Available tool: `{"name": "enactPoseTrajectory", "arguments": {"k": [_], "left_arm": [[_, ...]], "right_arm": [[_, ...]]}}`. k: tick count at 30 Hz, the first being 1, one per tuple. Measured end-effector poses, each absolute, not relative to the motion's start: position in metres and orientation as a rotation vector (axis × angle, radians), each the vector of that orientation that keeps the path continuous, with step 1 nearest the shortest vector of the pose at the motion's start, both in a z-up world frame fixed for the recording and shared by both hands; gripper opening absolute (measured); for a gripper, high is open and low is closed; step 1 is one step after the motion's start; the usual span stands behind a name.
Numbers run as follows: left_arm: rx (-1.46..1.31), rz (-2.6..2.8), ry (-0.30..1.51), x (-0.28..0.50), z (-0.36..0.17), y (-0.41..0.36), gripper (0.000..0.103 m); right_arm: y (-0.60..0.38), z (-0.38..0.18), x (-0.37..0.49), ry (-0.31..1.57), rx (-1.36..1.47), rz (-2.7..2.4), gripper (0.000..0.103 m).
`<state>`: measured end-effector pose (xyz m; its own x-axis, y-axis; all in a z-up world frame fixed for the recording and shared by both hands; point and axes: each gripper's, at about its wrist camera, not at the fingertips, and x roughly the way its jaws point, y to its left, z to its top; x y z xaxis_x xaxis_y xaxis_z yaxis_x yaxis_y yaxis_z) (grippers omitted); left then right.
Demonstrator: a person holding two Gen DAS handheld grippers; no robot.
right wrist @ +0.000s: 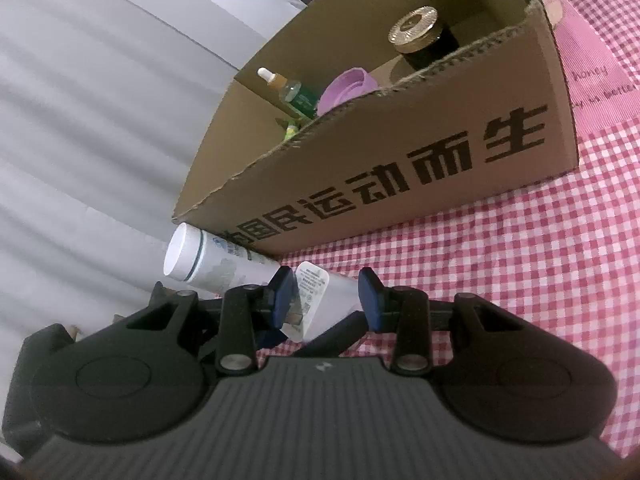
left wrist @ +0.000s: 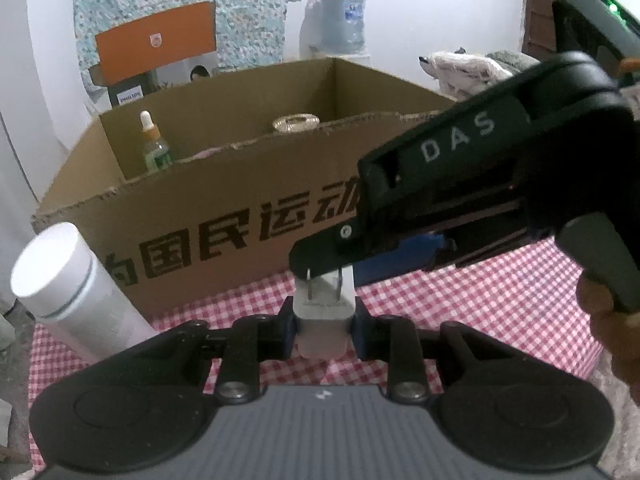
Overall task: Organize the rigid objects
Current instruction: 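Lift the white plug charger with the right tool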
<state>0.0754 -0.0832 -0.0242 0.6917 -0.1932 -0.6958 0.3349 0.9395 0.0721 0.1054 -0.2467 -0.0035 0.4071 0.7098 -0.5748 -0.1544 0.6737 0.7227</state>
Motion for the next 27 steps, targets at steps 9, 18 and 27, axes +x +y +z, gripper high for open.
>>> {"name": "enactPoseTrajectory", "arguments": {"k": [9, 18, 27], "left_arm": [[0.197, -0.286, 0.717, 0.063, -0.014, -0.083, 0.028], [0.183, -0.293, 0.724, 0.063, -0.022, -0.079, 0.028], [0.167, -0.313, 0.745, 0.062, -0.039, -0.071, 0.028]], "right_arm": [[-0.241, 0.005, 0.099, 0.998, 0.619, 0.605, 0.036], [-0.237, 0.003, 0.098, 1.003, 0.600, 0.601, 0.036], [-0.231, -0.018, 0.098, 1.044, 0.576, 0.586, 0.036]]}}
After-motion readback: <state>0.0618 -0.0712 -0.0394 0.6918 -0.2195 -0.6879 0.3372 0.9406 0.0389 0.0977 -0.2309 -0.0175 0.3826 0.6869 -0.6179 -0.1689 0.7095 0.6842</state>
